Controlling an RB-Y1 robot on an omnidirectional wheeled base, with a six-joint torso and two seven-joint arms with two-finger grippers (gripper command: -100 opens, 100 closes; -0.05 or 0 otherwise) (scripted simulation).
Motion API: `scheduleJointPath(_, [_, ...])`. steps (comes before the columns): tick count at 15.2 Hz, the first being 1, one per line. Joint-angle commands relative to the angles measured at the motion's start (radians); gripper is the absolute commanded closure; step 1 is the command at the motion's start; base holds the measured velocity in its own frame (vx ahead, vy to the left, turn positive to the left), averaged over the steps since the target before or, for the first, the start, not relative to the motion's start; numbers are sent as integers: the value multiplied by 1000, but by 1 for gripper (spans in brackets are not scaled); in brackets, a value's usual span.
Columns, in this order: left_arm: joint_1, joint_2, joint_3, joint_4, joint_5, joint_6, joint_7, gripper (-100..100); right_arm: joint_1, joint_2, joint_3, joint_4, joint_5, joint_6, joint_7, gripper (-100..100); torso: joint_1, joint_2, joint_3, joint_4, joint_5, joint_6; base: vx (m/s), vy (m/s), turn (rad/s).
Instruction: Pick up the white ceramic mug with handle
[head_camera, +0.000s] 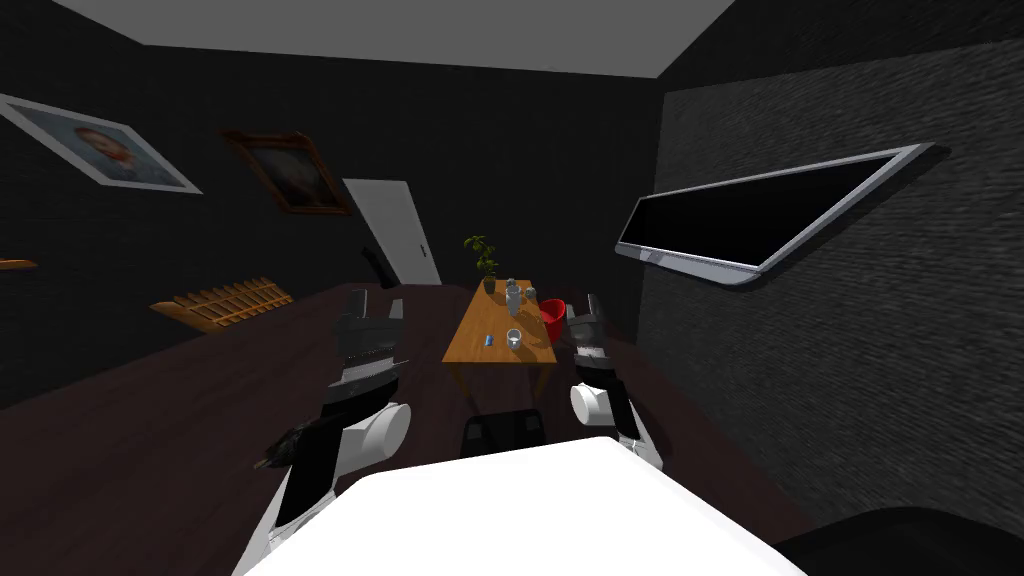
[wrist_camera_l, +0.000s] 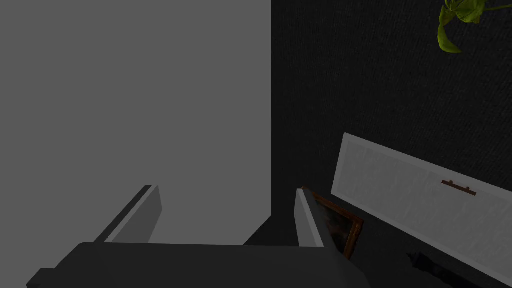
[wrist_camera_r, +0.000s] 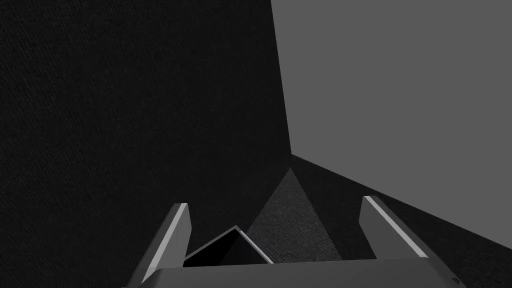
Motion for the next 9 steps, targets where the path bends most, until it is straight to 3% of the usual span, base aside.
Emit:
scheduleJointPath(1, [0,0,0,0,0,0,0,0,3,-41,15,20,12,-10,14,-100,0,0,0,0,0,0,-71,23,135])
scheduleJointPath(3, [0,0,0,0,0,0,0,0,4,-57,24,35,20,-16,23,-100,2,6,3,1,0,0,-114,43,168])
scheduleJointPath(5, [0,0,0,0,0,0,0,0,5,-73,37,55,30,-23,33,-100,4,3,2,1,1,-1,22,58,164])
scheduleJointPath(9, [0,0,0,0,0,0,0,0,5,-73,37,55,30,-23,33,-100,0,0,0,0,0,0,2,7,20])
